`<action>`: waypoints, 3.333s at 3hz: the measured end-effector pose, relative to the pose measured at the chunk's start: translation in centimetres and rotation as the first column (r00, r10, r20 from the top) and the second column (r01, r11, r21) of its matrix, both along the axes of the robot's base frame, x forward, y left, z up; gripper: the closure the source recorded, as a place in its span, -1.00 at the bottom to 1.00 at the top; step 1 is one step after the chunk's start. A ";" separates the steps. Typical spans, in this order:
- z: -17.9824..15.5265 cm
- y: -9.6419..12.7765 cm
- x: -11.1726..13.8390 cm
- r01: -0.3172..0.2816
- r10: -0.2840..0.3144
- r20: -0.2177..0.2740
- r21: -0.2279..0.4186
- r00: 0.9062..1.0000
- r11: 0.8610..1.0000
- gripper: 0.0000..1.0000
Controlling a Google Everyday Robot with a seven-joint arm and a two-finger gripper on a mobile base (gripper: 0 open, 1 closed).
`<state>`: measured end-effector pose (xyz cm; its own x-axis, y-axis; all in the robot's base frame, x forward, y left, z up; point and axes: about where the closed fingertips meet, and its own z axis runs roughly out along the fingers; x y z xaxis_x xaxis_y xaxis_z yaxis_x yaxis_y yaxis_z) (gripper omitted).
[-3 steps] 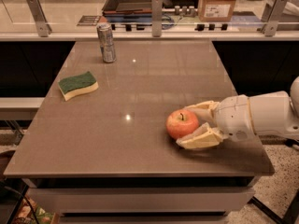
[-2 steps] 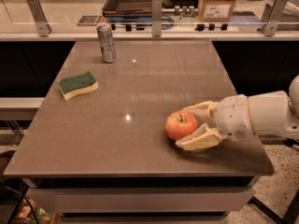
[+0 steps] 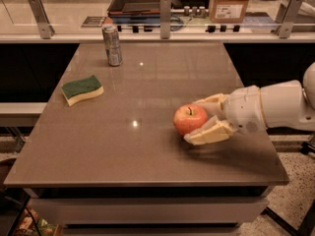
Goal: Move apple near redbull can
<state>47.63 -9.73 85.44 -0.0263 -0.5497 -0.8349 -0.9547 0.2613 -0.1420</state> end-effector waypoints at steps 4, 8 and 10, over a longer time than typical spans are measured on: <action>8.7 1.7 14.1 0.270 -0.268 0.066 -0.020 0.961 0.963 1.00; 6.3 10.6 26.3 0.287 -0.283 0.151 -0.003 0.947 0.958 1.00; 2.8 10.3 29.9 0.305 -0.311 0.145 0.061 0.939 0.950 1.00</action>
Offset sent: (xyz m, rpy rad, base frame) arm 0.1198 -0.0145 0.0778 0.0317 -0.0170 -0.2754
